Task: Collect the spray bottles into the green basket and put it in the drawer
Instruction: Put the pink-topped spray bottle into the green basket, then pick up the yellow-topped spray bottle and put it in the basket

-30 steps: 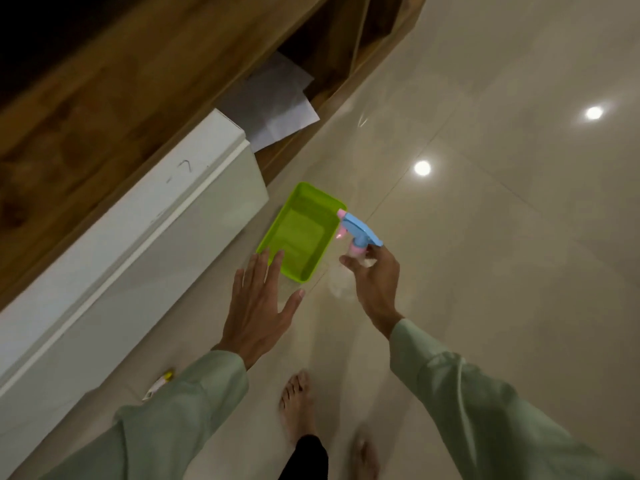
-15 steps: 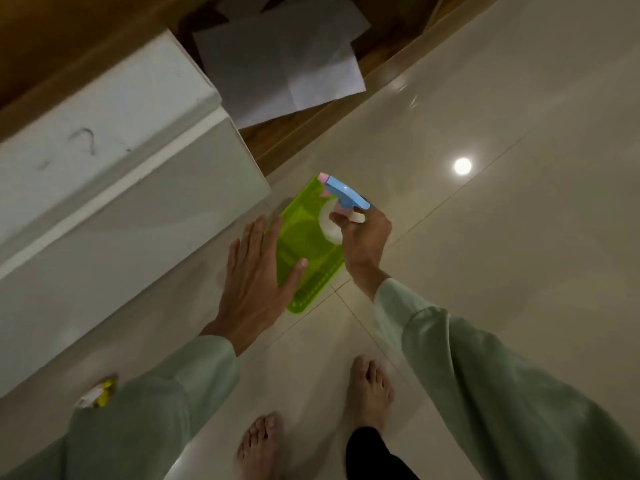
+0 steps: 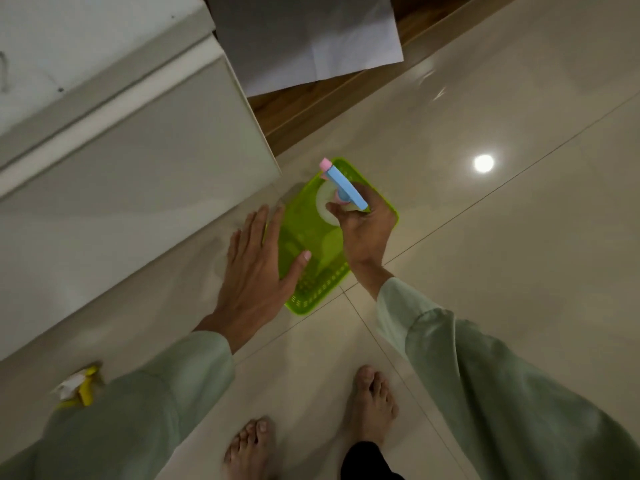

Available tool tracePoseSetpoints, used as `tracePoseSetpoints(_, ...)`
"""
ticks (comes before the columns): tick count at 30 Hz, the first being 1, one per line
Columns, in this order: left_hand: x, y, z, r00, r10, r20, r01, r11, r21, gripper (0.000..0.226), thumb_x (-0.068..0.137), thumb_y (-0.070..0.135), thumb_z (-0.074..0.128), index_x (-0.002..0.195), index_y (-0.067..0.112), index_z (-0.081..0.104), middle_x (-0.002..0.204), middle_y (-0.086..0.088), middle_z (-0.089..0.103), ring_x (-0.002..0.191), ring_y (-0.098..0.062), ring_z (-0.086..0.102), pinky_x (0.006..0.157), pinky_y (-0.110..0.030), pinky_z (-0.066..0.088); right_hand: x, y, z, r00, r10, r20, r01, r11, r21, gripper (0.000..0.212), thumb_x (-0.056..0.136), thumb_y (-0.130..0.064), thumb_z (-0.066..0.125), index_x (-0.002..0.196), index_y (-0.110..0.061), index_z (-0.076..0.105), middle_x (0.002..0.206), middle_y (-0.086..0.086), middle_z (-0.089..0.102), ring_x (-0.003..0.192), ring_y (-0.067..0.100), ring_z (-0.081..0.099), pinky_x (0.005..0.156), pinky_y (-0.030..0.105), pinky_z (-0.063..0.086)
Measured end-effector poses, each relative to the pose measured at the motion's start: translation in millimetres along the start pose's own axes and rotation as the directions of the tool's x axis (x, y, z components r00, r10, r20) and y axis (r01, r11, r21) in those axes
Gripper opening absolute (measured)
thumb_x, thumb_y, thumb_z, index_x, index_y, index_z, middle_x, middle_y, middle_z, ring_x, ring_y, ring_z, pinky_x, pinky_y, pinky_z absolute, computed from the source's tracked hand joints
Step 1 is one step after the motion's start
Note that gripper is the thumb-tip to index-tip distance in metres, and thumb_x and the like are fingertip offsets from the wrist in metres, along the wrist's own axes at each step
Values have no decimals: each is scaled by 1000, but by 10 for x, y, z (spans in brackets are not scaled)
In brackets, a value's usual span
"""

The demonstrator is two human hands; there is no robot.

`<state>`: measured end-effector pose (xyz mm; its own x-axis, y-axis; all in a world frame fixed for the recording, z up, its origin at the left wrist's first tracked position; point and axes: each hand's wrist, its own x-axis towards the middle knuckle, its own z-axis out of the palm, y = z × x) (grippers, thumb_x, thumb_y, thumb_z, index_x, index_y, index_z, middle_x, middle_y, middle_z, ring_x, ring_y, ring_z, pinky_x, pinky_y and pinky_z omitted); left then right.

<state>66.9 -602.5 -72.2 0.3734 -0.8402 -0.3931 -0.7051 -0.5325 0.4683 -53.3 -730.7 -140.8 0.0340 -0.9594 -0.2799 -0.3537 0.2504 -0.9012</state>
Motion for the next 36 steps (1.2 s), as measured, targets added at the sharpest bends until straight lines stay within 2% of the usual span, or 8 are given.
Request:
tracePoseSetpoints(1,-16,1,-13,1000,2,2,-2,1000,5,76,95,59,43,157,22,18,165,-9,21,153,-28,18,123,-52,18,-7,-10,-16,1000,20,19,-20,1000,-19,49,67,-4,88,113,-7,72,103,7,75,98,25,70,82,49,59)
tracePoseSetpoints(4,-46,16,-84,1000,4,4,-4,1000,13,77,94,61,39,157,22,19,165,-8,22,153,-27,19,123,-51,18,-41,-89,-91,999,16,32,-11,987,-159,69,66,-16,91,129,-19,64,120,-3,70,110,19,65,88,44,57)
tracePoseSetpoints(8,-128,50,-260,1000,14,-9,-14,1000,8,74,96,59,43,157,23,21,164,-9,25,152,-28,21,122,-52,21,-152,-208,-257,999,-10,35,18,969,-246,79,66,-24,91,136,-25,58,127,-10,62,118,20,60,96,47,53)
tracePoseSetpoints(11,-289,75,-420,1000,12,-12,-12,1000,3,74,95,58,44,157,23,21,164,-8,25,153,-27,21,121,-51,21,-426,-319,-373,1000,-2,29,8,972,-233,73,72,-27,87,138,-25,54,133,-5,61,120,22,58,96,51,53)
tracePoseSetpoints(16,-727,-29,-734,1000,13,-6,-13,1000,2,77,96,57,44,158,21,18,166,-7,21,154,-25,17,123,-49,18,-1174,-579,-423,998,-51,39,59,958,-281,63,88,-32,75,142,-13,48,136,5,55,122,26,56,91,55,53)
tracePoseSetpoints(24,-1846,-547,-1257,1000,-26,0,26,999,-22,77,96,61,37,159,24,12,168,-5,13,156,-24,10,126,-47,11,-2487,-1184,-122,992,-78,98,99,968,-230,53,92,-28,70,140,-15,49,132,4,53,118,22,55,89,50,54)
tracePoseSetpoints(31,-2974,-1319,-1535,987,-154,-44,152,988,-35,76,97,62,36,159,29,7,169,-1,7,157,-21,3,127,-44,6,-3626,-1408,243,959,-80,273,149,958,-246,58,92,-36,69,142,-16,47,140,1,51,125,23,54,96,52,51)
tracePoseSetpoints(36,-3720,-1862,-1669,968,-234,-93,230,972,-48,76,94,64,34,157,26,15,167,-4,19,155,-24,14,125,-48,15,-4355,-1349,494,911,20,411,136,928,-346,63,90,-44,69,144,-21,46,140,0,53,127,23,51,102,46,48)
